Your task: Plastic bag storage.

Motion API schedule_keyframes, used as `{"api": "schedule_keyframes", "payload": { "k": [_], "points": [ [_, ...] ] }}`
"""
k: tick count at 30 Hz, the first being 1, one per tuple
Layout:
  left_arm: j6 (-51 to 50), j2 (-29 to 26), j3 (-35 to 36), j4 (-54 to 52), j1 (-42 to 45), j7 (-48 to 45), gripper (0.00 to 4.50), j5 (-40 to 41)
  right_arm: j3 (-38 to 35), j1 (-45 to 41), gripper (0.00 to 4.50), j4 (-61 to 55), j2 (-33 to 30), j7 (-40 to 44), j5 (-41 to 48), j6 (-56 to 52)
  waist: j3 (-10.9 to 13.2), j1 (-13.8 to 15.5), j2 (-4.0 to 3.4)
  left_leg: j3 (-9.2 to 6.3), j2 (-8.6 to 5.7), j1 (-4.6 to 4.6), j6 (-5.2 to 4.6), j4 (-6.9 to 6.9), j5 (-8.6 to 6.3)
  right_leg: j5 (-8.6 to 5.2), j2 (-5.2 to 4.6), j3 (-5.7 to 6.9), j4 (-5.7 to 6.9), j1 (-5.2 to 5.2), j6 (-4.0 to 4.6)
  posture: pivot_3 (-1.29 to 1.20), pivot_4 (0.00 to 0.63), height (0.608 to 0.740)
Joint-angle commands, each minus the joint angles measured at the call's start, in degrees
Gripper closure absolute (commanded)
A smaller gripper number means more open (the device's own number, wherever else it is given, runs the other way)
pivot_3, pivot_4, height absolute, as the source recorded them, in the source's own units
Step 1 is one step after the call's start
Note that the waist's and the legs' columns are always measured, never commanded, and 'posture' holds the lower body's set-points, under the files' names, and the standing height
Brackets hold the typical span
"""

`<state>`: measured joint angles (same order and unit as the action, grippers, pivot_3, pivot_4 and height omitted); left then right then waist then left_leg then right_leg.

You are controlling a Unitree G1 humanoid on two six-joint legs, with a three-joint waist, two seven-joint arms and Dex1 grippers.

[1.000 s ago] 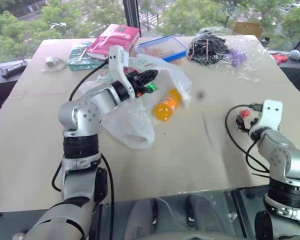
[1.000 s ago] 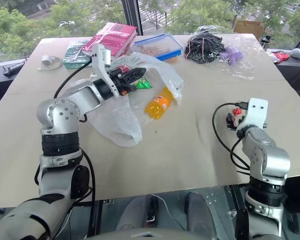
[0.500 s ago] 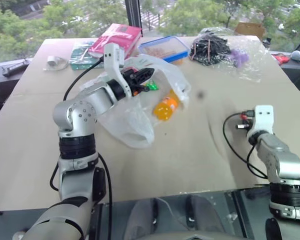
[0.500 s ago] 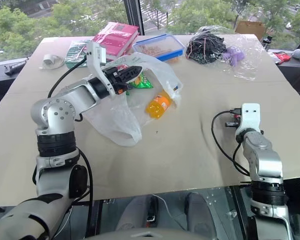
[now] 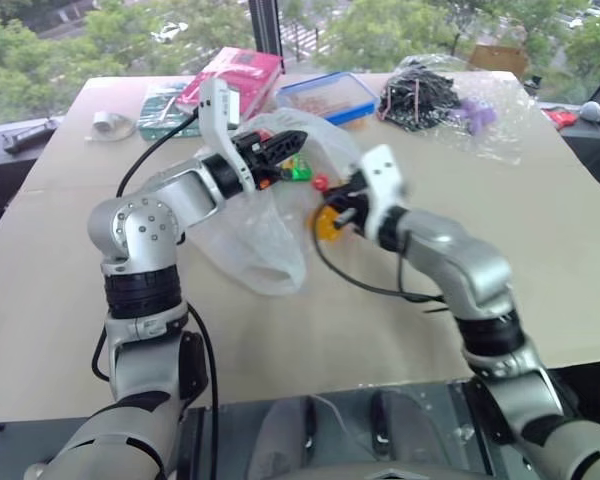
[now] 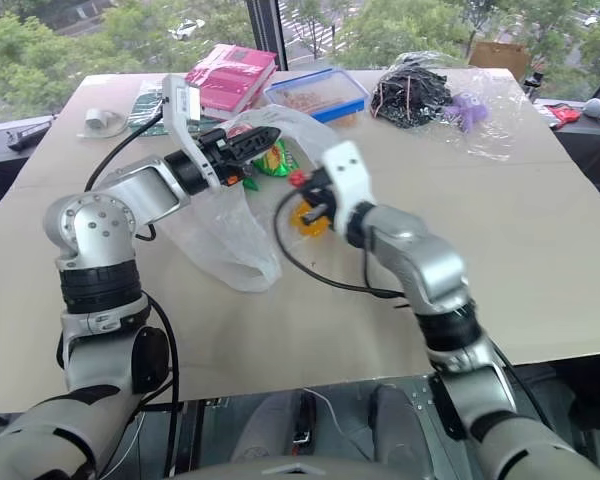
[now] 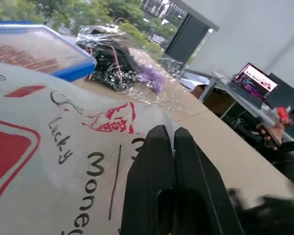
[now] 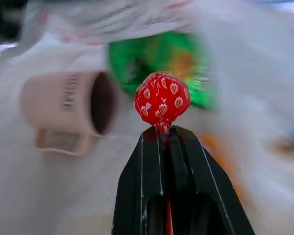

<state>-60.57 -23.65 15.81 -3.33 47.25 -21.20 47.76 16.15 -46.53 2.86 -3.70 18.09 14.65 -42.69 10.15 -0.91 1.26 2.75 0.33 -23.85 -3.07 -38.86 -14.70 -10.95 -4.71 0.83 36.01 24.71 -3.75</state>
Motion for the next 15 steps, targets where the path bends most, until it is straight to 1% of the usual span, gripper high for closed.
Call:
{"api": "schedule_keyframes", "payload": {
  "k": [1,2,4,5,6,7,8,11,13,15],
  "points": [
    [-0.5,0.2,2.3,-3.1,1.6,0.8,4.50,3.2,2.7,-10.4,4.47,20.4,5.0,0.5,-6.6,12.2,0.0,-0.1,0.00,0.00,-0.01,0.00,0.00,0.00,0.00,0.00,0.00,-0.01,0.00,0.00,0.00,0.00,0.150,0.740],
    [-0.8,0.2,2.4,-3.5,1.3,1.0,4.50,3.7,3.1,-13.8,4.15,26.8,6.6,1.6,-8.0,16.2,0.0,-0.1,0.00,-0.02,0.01,-0.01,0.01,0.00,0.00,0.00,0.00,0.02,0.00,0.00,0.01,0.00,0.150,0.740],
    [-1.0,0.2,2.4,-4.2,0.7,1.5,4.50,4.1,3.0,-17.8,3.42,34.1,8.3,3.0,-10.0,22.7,0.0,-0.3,-0.01,-0.01,0.01,-0.02,0.02,0.05,0.00,0.00,0.01,0.01,-0.07,0.02,0.01,0.00,0.150,0.740],
    [-1.1,0.2,2.5,-4.4,0.4,1.7,4.50,4.1,2.9,-18.4,2.99,34.6,8.3,3.8,-10.6,24.8,0.0,-0.2,-0.01,-0.02,0.00,-0.02,0.03,0.13,0.00,0.00,0.00,0.02,-0.10,0.03,0.01,0.00,0.150,0.740],
    [-1.1,0.1,2.7,-4.4,0.1,2.0,4.50,3.9,2.7,-18.2,2.67,33.7,8.0,4.0,-11.0,26.1,0.0,-0.1,-0.01,-0.02,0.01,-0.03,0.03,0.15,0.00,0.00,0.00,0.04,-0.12,0.03,0.01,0.00,0.150,0.740],
    [-1.0,0.1,2.9,-4.3,-0.1,2.2,4.50,3.7,2.3,-17.5,2.14,31.7,7.5,4.1,-11.3,26.8,0.0,-0.1,-0.01,-0.03,0.00,-0.03,0.03,0.20,0.00,0.00,-0.02,0.06,-0.13,0.03,0.01,0.00,0.150,0.740],
    [-0.8,0.1,3.1,-4.0,-0.2,2.4,4.50,3.4,2.3,-15.9,1.71,27.9,6.6,5.3,-11.1,25.4,0.0,-0.1,-0.01,-0.04,0.02,-0.06,0.04,0.24,0.00,0.00,-0.05,0.07,-0.11,0.03,0.01,0.00,0.150,0.740],
    [-0.3,0.1,3.5,-2.9,-0.5,2.7,4.50,2.8,2.9,-9.1,1.71,12.1,2.1,9.1,-10.2,18.6,0.0,0.0,-0.02,-0.08,0.03,-0.11,0.04,0.34,0.00,0.00,-0.15,0.13,-0.11,0.05,0.00,0.00,0.150,0.740],
    [0.1,0.1,3.3,-2.5,-0.6,2.5,4.50,2.4,2.9,-5.5,1.71,3.4,0.0,10.2,-9.7,14.1,0.0,-0.1,-0.01,-0.10,0.03,-0.13,0.04,0.34,0.00,0.00,-0.15,0.16,-0.10,0.05,0.00,0.00,0.150,0.740],
    [0.6,0.0,2.7,-1.8,-0.7,1.9,4.50,1.7,1.6,-2.0,1.71,-7.8,-3.5,10.6,-8.7,7.2,0.0,0.0,-0.02,-0.08,0.01,-0.12,0.06,0.32,0.01,0.00,-0.15,0.15,-0.11,0.07,0.00,0.00,0.150,0.740]
  ]
}}
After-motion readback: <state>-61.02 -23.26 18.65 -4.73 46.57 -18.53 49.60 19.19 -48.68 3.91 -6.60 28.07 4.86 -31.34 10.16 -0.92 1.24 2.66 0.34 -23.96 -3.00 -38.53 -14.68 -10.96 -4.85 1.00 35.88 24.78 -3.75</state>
